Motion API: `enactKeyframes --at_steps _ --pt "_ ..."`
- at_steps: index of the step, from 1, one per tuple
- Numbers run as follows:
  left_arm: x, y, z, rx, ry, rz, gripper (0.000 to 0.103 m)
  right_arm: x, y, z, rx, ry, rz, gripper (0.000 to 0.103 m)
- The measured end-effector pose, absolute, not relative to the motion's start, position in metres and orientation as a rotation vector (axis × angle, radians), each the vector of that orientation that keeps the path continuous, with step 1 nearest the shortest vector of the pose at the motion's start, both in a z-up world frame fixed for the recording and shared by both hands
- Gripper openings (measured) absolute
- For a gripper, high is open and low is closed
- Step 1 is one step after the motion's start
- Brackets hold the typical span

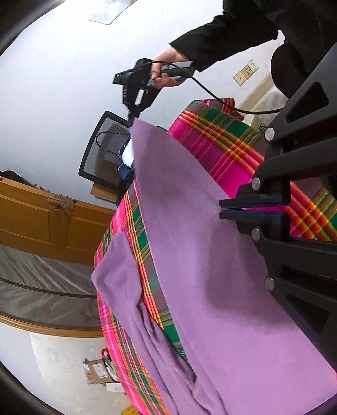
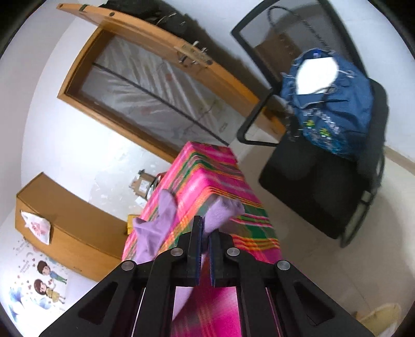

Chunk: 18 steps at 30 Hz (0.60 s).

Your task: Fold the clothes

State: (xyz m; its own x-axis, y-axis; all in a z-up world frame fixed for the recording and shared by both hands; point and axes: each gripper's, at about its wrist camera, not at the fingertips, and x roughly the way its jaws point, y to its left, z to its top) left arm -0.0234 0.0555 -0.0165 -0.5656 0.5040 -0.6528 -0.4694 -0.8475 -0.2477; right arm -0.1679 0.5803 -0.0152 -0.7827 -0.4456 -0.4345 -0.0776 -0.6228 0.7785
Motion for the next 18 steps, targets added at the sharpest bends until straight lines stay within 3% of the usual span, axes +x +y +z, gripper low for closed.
enactKeyframes --at_steps 10,18 --pt "-0.026 0.06 -0.038 -1.086 -0.071 2.321 0.001 -0.159 0.596 -0.076 1.06 -1.368 -2.454 0.005" --pt "-0.019 0.051 -0.016 -1.006 -0.106 2.304 0.001 -0.144 0.598 -0.059 0.983 -1.302 -2.495 0.005"
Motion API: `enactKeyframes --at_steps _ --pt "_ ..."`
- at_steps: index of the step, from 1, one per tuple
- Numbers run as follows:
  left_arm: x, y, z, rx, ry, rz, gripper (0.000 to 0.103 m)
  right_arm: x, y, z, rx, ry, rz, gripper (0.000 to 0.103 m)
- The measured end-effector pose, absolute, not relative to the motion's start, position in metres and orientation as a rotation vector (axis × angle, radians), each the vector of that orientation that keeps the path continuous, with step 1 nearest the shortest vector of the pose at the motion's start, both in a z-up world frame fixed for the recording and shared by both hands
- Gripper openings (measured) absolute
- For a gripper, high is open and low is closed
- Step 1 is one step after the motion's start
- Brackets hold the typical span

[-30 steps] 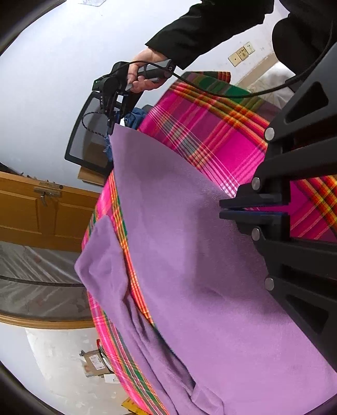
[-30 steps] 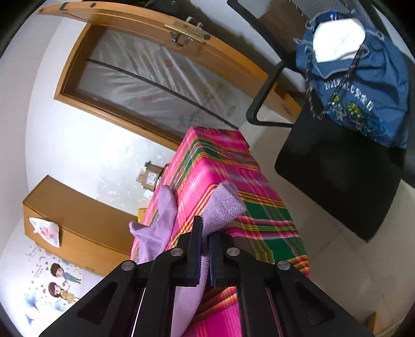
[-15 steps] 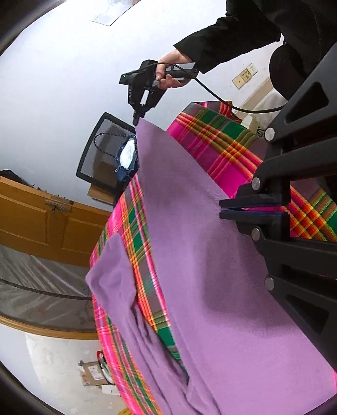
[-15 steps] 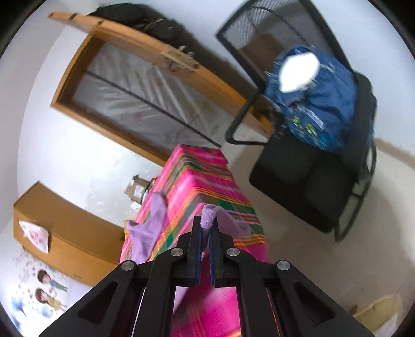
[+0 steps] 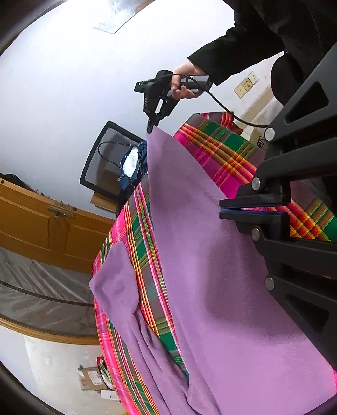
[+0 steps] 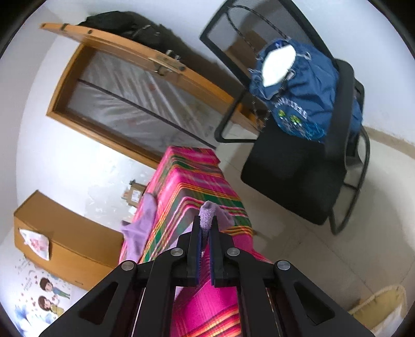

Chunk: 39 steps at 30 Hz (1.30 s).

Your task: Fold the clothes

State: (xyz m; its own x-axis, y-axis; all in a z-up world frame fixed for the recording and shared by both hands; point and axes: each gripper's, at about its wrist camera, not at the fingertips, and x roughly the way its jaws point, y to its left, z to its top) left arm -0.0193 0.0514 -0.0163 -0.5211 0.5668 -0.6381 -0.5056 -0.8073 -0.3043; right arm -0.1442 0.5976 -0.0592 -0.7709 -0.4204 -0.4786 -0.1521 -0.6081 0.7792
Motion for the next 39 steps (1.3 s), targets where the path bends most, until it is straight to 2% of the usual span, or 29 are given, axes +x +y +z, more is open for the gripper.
enactKeyframes --at_steps 4,6,9,10,12,14,15,21,26,27,29,30,32,34,39 --pt "-0.021 0.054 -0.034 -1.085 -0.108 2.247 0.001 -0.14 0.607 -0.099 1.231 -1.404 -2.418 0.011" --pt "-0.018 0.052 -0.035 -1.089 -0.117 2.22 0.001 -0.131 0.616 -0.109 1.245 -1.461 -2.428 0.017" --pt "-0.015 0.045 -0.026 -1.044 -0.171 2.191 0.001 -0.127 0.63 -0.102 1.21 -1.465 -2.508 0.034" --pt "-0.015 0.043 -0.023 -1.032 -0.173 2.2 0.001 -0.13 0.633 -0.097 1.176 -1.453 -2.518 0.041" --pt "-0.018 0.041 -0.019 -1.019 -0.181 2.222 0.001 -0.146 0.632 -0.088 1.147 -1.384 -2.497 0.042" --pt "-0.023 0.04 -0.02 -1.034 -0.199 2.238 0.001 -0.168 0.628 -0.083 1.153 -1.284 -2.449 0.054" --pt "-0.026 0.04 -0.022 -1.05 -0.209 2.244 0.001 -0.181 0.622 -0.083 1.175 -1.23 -2.419 0.054" --pt "-0.03 0.041 -0.032 -1.105 -0.213 2.256 0.001 -0.242 0.574 -0.085 1.297 -0.91 -2.207 0.054" --pt "-0.033 0.039 -0.035 -1.124 -0.214 2.265 0.001 -0.255 0.535 -0.081 1.33 -0.695 -2.135 0.053" --pt "-0.033 0.039 -0.036 -1.127 -0.213 2.266 0.001 -0.256 0.531 -0.081 1.334 -0.668 -2.138 0.049" --pt "-0.034 0.039 -0.037 -1.133 -0.21 2.267 0.001 -0.256 0.527 -0.078 1.313 -0.651 -2.139 0.026" --pt "-0.034 0.039 -0.037 -1.135 -0.21 2.267 0.001 -0.254 0.525 -0.075 1.298 -0.626 -2.165 0.024" --pt "-0.034 0.04 -0.038 -1.14 -0.209 2.266 0.001 -0.249 0.523 -0.066 1.273 -0.573 -2.224 0.01" --pt "-0.035 0.04 -0.039 -1.144 -0.209 2.266 0.001 -0.245 0.524 -0.059 1.247 -0.554 -2.268 0.007" --pt "-0.034 0.039 -0.039 -1.144 -0.211 2.273 0.001 -0.243 0.521 -0.033 1.124 -0.53 -2.375 0.007"
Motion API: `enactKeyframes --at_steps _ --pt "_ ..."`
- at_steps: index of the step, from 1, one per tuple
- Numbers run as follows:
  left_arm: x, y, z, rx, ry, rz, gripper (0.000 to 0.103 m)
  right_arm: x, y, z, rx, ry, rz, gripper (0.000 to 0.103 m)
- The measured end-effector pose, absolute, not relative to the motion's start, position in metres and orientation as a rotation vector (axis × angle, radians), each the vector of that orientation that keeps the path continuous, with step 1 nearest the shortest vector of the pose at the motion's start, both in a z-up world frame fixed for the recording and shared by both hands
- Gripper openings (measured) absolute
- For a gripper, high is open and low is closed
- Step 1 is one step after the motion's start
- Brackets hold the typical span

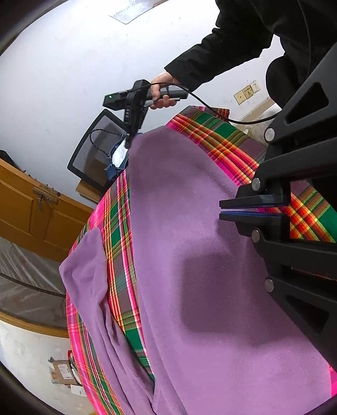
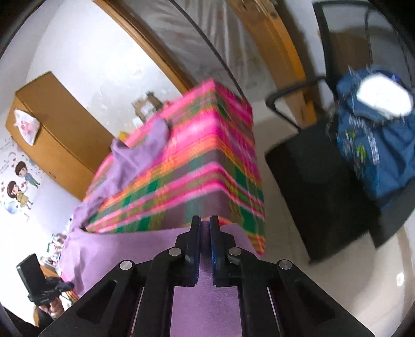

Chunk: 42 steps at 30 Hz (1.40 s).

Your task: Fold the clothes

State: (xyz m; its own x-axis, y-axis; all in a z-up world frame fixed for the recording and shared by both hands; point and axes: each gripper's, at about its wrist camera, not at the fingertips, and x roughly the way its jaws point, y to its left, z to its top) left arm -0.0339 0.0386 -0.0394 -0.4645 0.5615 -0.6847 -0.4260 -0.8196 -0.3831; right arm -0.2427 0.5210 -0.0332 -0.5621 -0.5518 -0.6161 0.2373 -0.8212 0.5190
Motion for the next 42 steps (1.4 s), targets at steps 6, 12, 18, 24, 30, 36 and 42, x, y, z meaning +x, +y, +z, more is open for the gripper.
enactKeyframes --at_steps 6,12,18,24,30,36,42 --pt "-0.028 0.027 -0.036 -1.125 -0.232 2.32 0.001 -0.245 0.542 -0.034 1.176 -0.66 -2.499 0.028" --pt "-0.027 -0.004 -0.038 -1.145 -0.299 2.44 0.001 -0.207 0.522 -0.02 1.07 -0.604 -2.52 0.039" --pt "-0.017 -0.03 -0.048 -1.193 -0.354 2.521 0.001 -0.183 0.441 -0.004 1.011 -0.447 -2.369 0.039" --pt "0.006 -0.055 -0.054 -1.217 -0.399 2.588 0.001 -0.154 0.337 -0.006 1.002 -0.222 -2.181 0.039" --pt "0.029 -0.096 -0.05 -1.222 -0.457 2.729 0.001 -0.107 0.245 -0.018 0.948 0.101 -2.02 0.039" --pt "0.05 -0.117 -0.052 -1.245 -0.476 2.799 0.002 -0.069 0.193 -0.027 0.853 0.327 -1.873 0.039" --pt "0.073 -0.148 -0.06 -1.248 -0.635 2.88 0.017 -0.04 0.161 -0.033 0.734 0.55 -1.793 0.039"
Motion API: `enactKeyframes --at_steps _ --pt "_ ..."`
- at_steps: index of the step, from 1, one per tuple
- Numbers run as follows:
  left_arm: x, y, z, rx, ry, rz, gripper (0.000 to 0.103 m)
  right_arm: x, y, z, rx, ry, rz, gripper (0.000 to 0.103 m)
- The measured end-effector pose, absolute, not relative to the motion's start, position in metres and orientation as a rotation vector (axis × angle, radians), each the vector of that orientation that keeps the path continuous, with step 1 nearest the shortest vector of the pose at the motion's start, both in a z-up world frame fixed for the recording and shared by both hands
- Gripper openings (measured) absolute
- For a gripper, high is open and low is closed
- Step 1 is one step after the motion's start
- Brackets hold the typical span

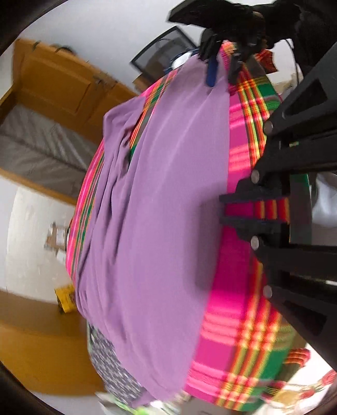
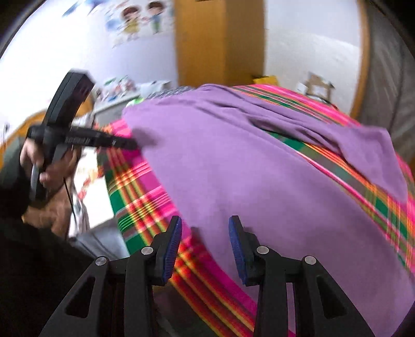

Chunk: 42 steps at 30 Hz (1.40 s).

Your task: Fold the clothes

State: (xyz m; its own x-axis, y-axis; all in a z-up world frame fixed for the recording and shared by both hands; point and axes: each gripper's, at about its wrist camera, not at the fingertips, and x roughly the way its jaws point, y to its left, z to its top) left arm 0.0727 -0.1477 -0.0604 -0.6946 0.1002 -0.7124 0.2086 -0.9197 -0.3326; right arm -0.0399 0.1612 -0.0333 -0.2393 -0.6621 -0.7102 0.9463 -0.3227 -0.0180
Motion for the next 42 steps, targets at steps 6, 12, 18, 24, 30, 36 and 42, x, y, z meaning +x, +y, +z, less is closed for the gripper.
enactKeyframes --at_steps 6,12,18,24,30,36,42 --pt "0.081 -0.176 -0.066 1.096 0.869 -2.699 0.024 -0.027 0.147 -0.043 0.682 0.668 -1.749 0.039" --pt "0.078 -0.191 -0.071 1.042 1.066 -2.653 0.025 -0.025 0.143 -0.046 0.655 0.698 -1.751 0.034" --pt "0.074 -0.202 -0.08 1.025 1.194 -2.577 0.002 -0.023 0.136 -0.047 0.65 0.716 -1.757 0.009" --pt "0.08 -0.198 -0.072 1.004 1.142 -2.603 0.001 -0.022 0.136 -0.044 0.65 0.717 -1.755 0.002" --pt "0.095 -0.198 -0.06 0.985 1.104 -2.635 0.001 -0.01 0.145 -0.033 0.632 0.697 -1.708 0.0" --pt "0.096 -0.199 -0.067 1.009 1.129 -2.61 0.001 -0.009 0.147 -0.036 0.62 0.707 -1.73 0.002" --pt "0.096 -0.198 -0.05 0.953 1.112 -2.653 0.001 -0.009 0.138 -0.04 0.567 0.779 -1.768 0.031"
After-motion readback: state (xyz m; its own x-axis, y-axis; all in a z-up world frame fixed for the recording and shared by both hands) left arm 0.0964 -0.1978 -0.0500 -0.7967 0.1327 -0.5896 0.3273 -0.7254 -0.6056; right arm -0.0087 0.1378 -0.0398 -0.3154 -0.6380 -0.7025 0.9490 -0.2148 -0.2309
